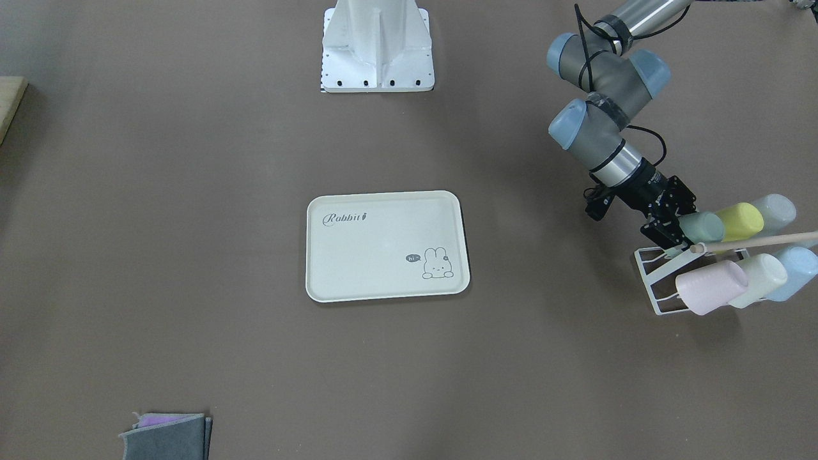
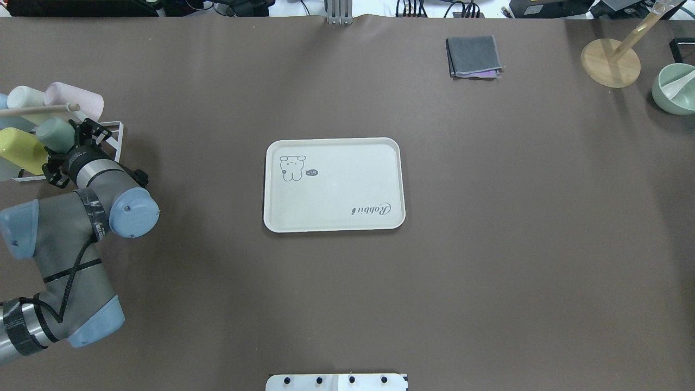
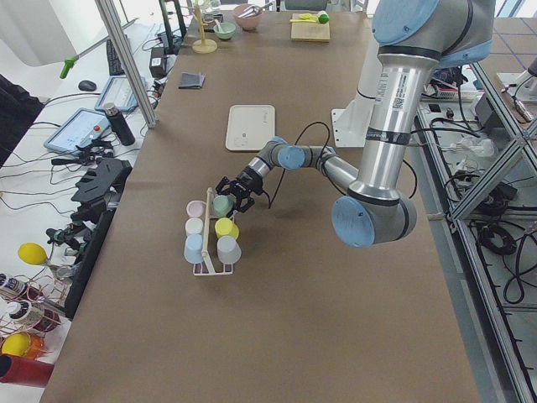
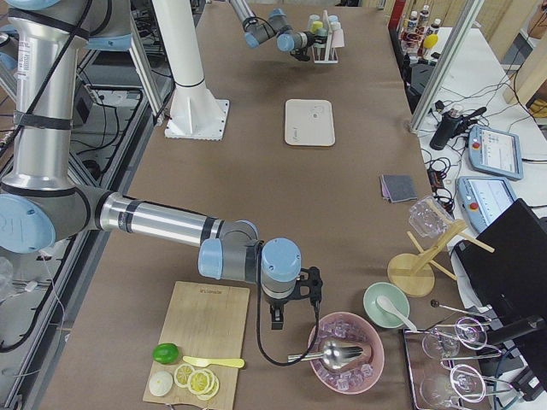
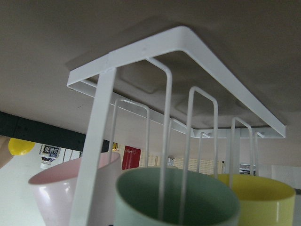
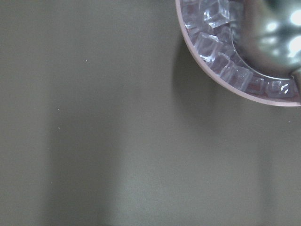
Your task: Pick up and place green cup on tray
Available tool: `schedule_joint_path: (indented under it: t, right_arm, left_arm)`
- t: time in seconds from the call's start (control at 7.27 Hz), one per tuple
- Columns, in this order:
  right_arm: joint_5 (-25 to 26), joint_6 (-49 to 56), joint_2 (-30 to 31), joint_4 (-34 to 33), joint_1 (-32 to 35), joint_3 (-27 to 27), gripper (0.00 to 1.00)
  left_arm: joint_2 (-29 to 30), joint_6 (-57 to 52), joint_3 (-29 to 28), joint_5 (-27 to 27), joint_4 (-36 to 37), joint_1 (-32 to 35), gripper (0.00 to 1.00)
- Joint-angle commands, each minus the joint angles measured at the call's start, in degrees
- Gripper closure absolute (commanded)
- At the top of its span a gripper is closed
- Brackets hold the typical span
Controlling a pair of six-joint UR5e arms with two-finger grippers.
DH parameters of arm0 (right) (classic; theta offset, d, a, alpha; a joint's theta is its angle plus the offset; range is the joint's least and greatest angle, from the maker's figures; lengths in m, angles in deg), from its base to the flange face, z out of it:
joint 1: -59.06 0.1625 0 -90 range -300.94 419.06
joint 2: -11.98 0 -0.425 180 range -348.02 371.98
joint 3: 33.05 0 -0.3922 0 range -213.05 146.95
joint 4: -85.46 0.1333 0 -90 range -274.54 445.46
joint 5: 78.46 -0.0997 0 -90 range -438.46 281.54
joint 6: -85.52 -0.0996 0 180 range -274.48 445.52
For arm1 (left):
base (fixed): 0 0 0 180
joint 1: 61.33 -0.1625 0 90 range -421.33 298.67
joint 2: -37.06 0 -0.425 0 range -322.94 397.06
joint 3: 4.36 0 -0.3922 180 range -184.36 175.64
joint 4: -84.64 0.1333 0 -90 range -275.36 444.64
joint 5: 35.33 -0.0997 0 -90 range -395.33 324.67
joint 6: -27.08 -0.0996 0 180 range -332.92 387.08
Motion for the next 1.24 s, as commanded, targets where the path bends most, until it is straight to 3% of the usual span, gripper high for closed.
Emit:
schedule_joint_path:
  t: [0.0, 1.1]
  right_arm:
    - [0.00, 0.06, 0.00, 0.00, 0.00, 0.09, 0.00]
    - [0.00, -0.03, 0.26, 0.00, 0.00, 0.00, 0.00]
  left_arm:
    - [-0.75, -1.58, 1.70, -0.04, 0.09, 0.18, 0.99]
    - [-3.39, -7.13, 8.11, -0.04, 0.27, 2.55, 0.96]
